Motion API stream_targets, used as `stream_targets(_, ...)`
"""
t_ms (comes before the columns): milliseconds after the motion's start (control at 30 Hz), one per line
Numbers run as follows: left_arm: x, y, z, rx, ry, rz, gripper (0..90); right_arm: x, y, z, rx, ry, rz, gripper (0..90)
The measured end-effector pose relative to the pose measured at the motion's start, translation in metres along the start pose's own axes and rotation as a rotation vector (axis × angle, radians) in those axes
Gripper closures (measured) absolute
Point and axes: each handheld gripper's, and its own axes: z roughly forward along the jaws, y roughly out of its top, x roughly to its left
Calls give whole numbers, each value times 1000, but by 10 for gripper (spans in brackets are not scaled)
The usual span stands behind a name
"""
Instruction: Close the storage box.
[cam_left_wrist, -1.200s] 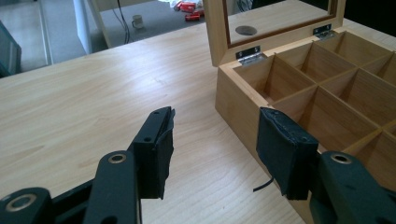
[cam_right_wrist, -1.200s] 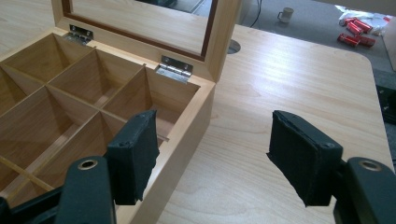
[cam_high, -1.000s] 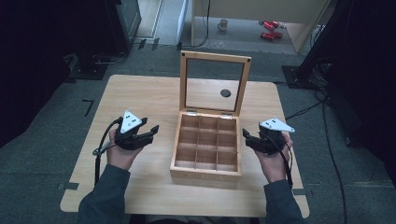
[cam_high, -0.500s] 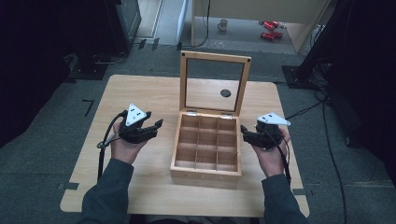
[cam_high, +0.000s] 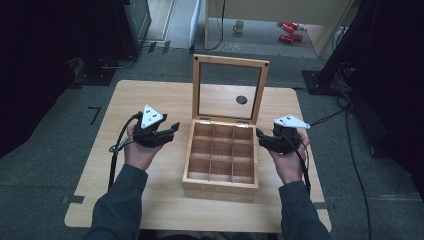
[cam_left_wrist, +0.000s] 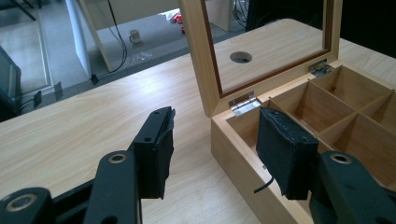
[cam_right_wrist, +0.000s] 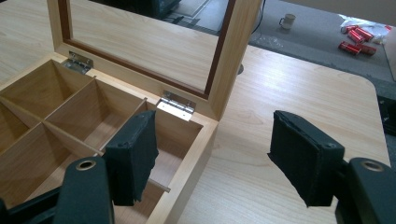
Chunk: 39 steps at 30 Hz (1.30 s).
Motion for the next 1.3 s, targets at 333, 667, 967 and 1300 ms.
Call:
stream_targets(333,-1,15,12,-7,-8,1,465,-6,7,1,-56,-23,30,295)
stream_targets(667,3,28,26,3,3,5,465,-13,11,8,-72,4,50,294)
stream_targets(967,8,34,39,7,12,-4,468,-18,21,13,-80,-8,49,303)
stream_targets(1300,12,45,53,19,25,-3,471,-26,32,24,-88,36,80,397)
